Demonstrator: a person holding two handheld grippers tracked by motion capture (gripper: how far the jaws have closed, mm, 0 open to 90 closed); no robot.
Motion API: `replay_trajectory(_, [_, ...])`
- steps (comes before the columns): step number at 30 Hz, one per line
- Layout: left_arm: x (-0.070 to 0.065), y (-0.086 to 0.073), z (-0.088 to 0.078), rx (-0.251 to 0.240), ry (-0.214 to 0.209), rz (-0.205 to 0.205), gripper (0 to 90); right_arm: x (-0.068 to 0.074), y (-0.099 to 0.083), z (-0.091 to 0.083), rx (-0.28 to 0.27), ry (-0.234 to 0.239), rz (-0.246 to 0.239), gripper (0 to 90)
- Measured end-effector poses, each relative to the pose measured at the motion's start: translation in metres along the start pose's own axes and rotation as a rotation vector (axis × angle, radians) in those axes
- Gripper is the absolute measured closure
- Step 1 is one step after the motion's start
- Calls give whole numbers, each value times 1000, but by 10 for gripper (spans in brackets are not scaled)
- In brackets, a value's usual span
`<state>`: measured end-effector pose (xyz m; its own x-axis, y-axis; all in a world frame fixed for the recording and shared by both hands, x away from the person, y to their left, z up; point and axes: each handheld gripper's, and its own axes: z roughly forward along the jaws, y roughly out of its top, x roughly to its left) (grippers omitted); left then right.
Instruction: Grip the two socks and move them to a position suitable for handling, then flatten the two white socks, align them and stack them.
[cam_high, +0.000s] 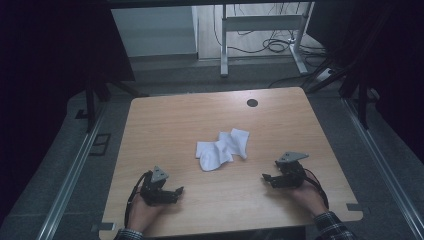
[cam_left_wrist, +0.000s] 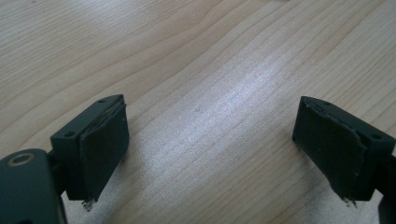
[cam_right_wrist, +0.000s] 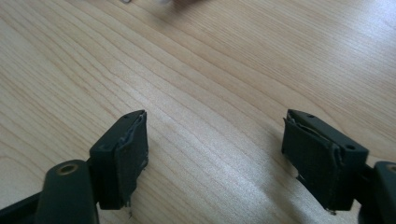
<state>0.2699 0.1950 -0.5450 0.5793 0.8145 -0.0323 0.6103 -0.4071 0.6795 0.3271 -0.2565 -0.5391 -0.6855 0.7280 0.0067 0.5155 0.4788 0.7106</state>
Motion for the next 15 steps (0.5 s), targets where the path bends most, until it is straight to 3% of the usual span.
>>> replay_trajectory(15, [0,0,0,0,-2,0,105,1,0,0,1,-1,3,200])
